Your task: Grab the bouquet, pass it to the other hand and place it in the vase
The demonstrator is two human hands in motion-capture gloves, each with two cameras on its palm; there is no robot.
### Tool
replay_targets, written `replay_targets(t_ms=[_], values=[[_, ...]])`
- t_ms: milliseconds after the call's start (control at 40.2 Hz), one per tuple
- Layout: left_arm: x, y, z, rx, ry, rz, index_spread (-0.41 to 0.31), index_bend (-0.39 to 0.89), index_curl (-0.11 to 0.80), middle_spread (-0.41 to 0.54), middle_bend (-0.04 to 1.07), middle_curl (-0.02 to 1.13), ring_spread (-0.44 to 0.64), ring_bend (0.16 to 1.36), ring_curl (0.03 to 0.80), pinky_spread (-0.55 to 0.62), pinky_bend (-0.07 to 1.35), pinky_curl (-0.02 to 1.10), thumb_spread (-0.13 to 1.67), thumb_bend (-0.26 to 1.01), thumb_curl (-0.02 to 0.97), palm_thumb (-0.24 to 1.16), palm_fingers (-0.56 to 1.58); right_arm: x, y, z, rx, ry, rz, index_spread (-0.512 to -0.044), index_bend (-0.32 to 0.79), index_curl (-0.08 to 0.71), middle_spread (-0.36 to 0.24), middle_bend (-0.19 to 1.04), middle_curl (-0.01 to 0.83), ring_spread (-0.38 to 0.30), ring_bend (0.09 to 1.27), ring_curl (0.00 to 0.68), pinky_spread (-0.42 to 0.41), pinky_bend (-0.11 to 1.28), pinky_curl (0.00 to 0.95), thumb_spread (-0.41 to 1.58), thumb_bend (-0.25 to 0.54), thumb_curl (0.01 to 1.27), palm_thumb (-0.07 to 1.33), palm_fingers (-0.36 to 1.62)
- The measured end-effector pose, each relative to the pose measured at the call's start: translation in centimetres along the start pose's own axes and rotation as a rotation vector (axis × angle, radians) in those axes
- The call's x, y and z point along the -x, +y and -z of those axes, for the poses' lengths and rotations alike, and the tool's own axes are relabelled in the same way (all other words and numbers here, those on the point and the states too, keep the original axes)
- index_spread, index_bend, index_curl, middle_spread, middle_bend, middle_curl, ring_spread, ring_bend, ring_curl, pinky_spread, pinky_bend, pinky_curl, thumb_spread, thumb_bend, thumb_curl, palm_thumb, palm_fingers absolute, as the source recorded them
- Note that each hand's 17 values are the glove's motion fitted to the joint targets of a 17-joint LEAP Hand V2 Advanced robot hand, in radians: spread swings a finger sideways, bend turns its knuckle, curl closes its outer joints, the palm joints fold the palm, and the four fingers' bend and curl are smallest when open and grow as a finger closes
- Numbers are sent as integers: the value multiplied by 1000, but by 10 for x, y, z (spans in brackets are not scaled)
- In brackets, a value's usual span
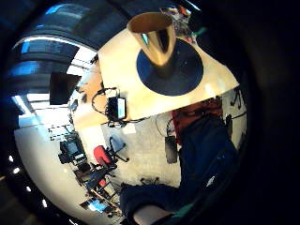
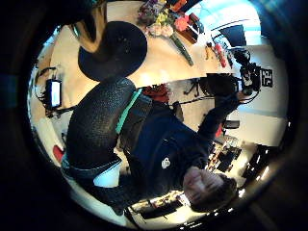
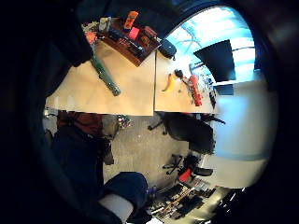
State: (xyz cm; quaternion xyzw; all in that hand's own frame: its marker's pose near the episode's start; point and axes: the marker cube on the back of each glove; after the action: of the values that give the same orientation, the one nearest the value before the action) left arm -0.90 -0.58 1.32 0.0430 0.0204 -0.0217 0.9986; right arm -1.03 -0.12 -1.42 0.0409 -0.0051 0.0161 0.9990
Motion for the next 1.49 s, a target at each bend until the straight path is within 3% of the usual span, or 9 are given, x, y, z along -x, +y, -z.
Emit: replay_targets(t_ms=[522, 796, 1119, 1492], values=[[5, -10, -23, -91, 20, 17, -88, 140, 315, 55, 177, 293, 103, 472, 292, 156, 305, 326, 1176, -16, 225, 210, 437, 6, -23, 9, -27, -22, -67, -326, 84, 183, -145, 261, 363, -164, 516, 346, -83, 414, 329, 1238, -4, 188, 302, 779], [1, -9, -17, -127, 20, 2, -79, 137, 312, 64, 177, 313, 105, 492, 308, 157, 320, 348, 1181, -17, 241, 207, 414, -10, -43, 9, -37, -55, -170, -328, 68, 167, -145, 256, 384, -157, 528, 361, -70, 426, 345, 1229, -18, 202, 300, 746], [-4, -10, -19, -133, -2, -6, -77, 141, 315, 65, 178, 331, 105, 501, 317, 157, 325, 362, 1184, -17, 253, 203, 404, -25, -67, -5, -15, -132, -283, -284, 69, 156, -120, 236, 395, -147, 556, 373, -17, 461, 360, 1171, -13, 235, 333, 733], [-2, -11, -23, -130, -8, -11, -77, 148, 322, 66, 175, 338, 105, 504, 323, 158, 325, 372, 1188, -16, 261, 202, 400, -43, -94, -39, 28, -223, -349, -262, 77, 153, -115, 257, 416, -157, 573, 380, -17, 462, 363, 1145, -14, 264, 379, 767]])
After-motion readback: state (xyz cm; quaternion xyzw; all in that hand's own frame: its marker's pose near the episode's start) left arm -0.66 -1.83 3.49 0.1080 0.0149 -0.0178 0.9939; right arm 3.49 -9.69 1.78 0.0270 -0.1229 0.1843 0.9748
